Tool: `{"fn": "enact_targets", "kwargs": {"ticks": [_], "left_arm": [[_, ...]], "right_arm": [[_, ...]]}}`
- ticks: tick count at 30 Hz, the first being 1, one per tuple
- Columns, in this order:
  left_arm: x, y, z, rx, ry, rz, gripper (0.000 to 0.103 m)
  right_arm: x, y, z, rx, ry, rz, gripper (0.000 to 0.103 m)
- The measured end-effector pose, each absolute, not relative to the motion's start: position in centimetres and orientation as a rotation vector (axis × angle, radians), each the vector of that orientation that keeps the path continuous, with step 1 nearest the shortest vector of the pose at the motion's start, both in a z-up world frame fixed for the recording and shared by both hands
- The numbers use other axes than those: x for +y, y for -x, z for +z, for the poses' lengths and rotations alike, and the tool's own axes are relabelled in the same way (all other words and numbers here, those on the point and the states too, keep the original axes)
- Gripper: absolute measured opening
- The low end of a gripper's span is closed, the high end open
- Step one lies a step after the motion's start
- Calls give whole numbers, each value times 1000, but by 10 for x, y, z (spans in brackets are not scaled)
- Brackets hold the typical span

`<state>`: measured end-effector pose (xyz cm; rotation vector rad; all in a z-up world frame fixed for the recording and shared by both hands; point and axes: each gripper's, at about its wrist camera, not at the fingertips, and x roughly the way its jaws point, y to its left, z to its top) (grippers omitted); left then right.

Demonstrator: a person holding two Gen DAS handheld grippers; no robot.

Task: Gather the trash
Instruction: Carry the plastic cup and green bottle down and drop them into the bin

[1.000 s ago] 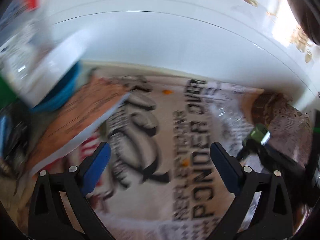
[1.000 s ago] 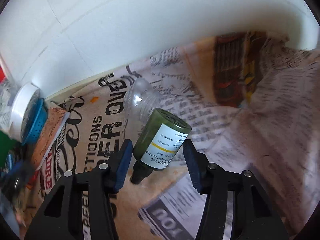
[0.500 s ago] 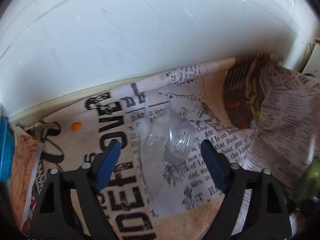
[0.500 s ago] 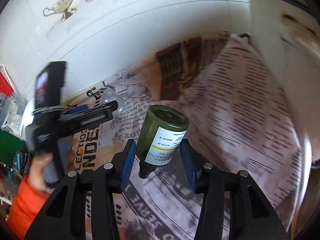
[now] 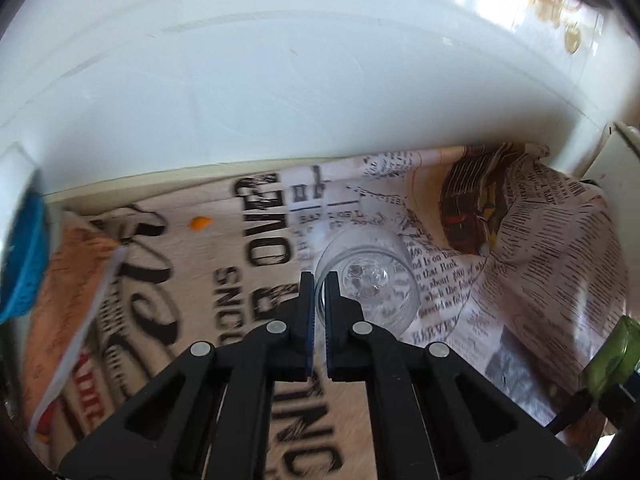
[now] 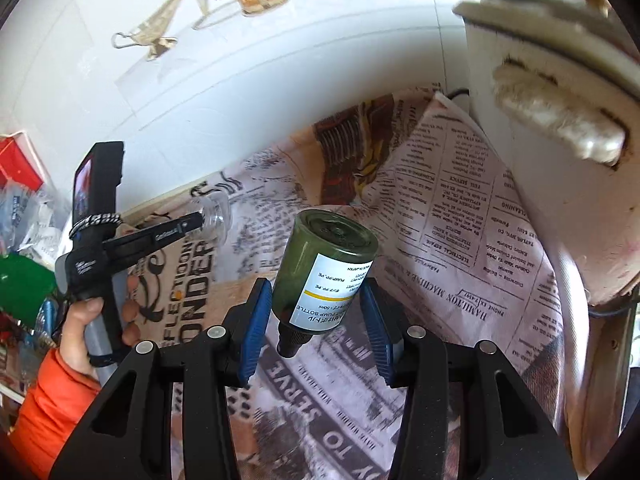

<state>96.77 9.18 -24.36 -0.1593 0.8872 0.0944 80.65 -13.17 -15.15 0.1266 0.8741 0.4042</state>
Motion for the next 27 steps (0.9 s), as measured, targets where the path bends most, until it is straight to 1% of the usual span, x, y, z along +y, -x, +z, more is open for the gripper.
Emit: {"fn": "enact_targets", "kwargs": {"ticks": [4, 9, 13, 17, 27], "left_arm": [[98, -933, -213, 839, 145, 114, 3], [106, -862, -172, 776, 142, 129, 3], [113, -804, -152, 748, 146, 117, 3], [124, -745, -148, 742, 130, 97, 3], [167, -559, -168, 750, 94, -14, 3]], "right_arm": [[-127, -784, -135, 850, -132, 428, 42], [-117, -746, -109, 811, -147, 453, 42], [-105, -710, -90, 767, -140, 459, 42], [-89, -660, -80, 727, -120, 440, 42], [-39, -499, -99, 691, -127, 329, 42]]}}
